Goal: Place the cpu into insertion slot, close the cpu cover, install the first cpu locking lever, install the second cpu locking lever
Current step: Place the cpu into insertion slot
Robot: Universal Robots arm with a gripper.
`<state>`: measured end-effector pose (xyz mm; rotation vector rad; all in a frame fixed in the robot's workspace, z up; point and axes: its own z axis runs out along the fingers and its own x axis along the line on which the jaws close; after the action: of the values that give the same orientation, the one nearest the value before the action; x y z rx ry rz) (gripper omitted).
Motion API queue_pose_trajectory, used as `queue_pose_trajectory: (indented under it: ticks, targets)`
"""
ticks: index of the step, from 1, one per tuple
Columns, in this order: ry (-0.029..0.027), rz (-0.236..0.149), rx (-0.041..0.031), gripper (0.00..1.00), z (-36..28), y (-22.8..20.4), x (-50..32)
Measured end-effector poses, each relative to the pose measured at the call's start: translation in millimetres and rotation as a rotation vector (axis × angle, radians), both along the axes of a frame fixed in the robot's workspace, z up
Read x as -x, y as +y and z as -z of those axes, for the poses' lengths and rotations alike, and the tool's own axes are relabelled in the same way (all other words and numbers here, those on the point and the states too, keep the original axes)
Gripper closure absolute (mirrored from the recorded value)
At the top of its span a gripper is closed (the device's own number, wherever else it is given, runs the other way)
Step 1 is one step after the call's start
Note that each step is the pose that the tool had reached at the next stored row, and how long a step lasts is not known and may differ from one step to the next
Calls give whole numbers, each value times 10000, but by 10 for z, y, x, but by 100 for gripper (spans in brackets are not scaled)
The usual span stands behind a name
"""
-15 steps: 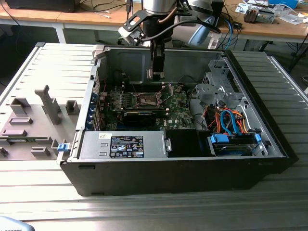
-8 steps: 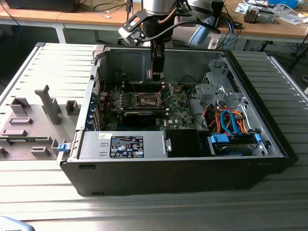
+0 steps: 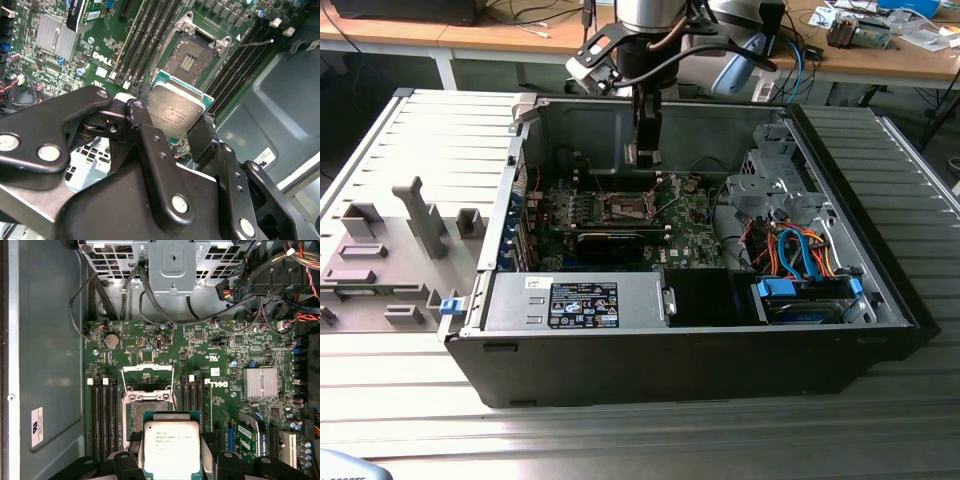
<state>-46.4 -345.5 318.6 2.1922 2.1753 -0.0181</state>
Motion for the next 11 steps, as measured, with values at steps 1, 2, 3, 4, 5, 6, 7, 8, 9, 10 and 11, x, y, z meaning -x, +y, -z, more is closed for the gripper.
queue_pose_trajectory:
  ticks: [1,2,3,4,5,6,7,8,9,10,11]
  targets:
    - [0,-54,-1,45,3,1,1]
    - [0,-115,0,45,6,2,1]
    - [0,-204,-1,45,11,3,1]
    - [0,-354,-1,45,18,5,1]
    - [0,-400,-1,45,21,6,1]
    - [0,-419,-2,45,25,6,1]
    - [-1,-419,-2,45,29,6,1]
    - [0,-419,-1,45,31,6,2]
    - [0,-419,-1,45,38,6,2]
    - [0,-419,-1,45,41,6,2]
    - [0,-419,-1,45,44,6,2]
